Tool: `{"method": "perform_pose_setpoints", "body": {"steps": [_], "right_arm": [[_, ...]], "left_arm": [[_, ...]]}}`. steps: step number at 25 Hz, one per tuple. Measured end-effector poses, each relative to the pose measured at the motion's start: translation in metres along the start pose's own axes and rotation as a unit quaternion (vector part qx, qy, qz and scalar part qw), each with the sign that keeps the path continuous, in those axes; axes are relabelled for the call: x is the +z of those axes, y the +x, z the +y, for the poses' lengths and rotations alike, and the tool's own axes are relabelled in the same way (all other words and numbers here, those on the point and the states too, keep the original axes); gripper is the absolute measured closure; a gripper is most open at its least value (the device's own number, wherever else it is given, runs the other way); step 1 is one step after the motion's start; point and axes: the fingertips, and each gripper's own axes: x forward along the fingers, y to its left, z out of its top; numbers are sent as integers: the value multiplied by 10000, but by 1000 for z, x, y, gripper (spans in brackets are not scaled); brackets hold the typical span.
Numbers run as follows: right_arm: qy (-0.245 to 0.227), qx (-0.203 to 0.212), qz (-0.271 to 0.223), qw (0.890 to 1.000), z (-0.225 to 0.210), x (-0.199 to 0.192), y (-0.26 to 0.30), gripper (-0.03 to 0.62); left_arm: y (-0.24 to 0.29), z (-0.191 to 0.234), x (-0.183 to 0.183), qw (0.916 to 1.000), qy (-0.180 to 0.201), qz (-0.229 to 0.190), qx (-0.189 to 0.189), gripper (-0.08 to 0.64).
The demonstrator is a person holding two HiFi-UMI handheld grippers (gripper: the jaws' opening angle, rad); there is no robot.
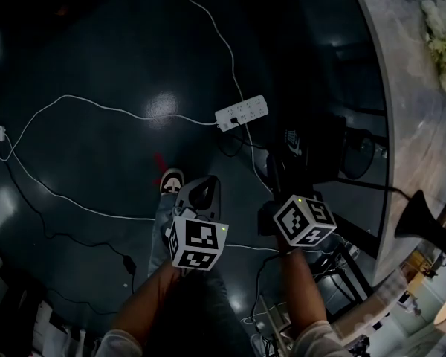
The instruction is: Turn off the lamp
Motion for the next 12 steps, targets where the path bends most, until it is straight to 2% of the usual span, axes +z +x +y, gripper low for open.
{"method": "perform_pose_setpoints", "body": {"steps": [10, 12], "right_arm": [[-137, 47, 63, 9999, 2, 3, 2, 462], [-100, 32, 69, 9999, 2, 2, 1, 491]], "left_arm": [[3, 3, 1, 10000, -54, -8, 39, 554], [3, 2, -1, 10000, -50, 16, 20, 554]]}}
